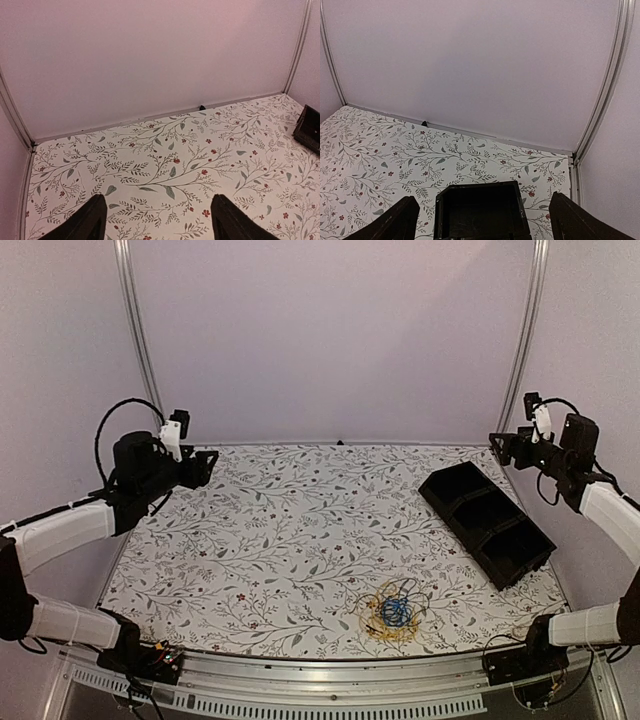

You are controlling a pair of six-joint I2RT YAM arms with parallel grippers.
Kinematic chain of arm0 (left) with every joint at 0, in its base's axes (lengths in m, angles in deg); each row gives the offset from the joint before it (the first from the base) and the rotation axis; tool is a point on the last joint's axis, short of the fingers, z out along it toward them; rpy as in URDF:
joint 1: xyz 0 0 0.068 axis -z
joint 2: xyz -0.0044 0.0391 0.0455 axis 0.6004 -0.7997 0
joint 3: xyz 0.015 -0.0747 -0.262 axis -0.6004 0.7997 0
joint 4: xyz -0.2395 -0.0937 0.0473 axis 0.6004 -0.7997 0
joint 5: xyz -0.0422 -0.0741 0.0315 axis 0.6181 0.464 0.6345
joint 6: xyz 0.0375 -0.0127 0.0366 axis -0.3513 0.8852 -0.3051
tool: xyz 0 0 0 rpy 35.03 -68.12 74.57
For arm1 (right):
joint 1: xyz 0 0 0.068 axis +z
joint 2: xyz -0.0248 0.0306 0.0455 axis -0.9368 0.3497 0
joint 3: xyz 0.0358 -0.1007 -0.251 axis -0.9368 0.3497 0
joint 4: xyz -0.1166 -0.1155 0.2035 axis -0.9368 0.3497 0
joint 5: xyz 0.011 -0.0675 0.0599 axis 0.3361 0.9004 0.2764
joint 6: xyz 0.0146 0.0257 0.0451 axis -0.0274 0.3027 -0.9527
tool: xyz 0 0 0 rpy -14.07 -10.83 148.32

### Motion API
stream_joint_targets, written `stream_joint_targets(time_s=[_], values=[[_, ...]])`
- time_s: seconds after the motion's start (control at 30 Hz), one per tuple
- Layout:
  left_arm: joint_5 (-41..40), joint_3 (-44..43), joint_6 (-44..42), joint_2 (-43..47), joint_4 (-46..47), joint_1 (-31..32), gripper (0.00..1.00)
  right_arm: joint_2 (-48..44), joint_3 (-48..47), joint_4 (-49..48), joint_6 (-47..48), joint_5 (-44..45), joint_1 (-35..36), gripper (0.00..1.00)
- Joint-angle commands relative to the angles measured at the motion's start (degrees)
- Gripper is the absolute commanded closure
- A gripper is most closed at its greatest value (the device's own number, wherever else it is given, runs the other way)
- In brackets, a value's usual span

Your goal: Untangle the cables

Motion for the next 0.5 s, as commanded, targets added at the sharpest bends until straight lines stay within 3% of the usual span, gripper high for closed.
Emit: stream_joint_targets(time_s=[0.0,0.1,0.23,0.47], values=[[8.2,-1.6,-1.4,-2.2,-0.9,1.3,0.33,1.0,2.1,-2.1,1.1,3.1,0.9,0.04],[12.2,-3.0,-1.3,-4.1,-2.6,4.7,0.39,1.5,3.0,1.5,5.3,-5.7,1.1,0.03],[14.4,-6.2,-1.1,-8.0,-6.3,12.4,0.43,2.4,3.2,7.3,14.1,-18.1,1.7,0.13],[15.5,-13.2,3.4,-16.8,-12.3,27.7,0.46,3.9,-1.2,25.2,28.4,-19.7,12.6,0.28]])
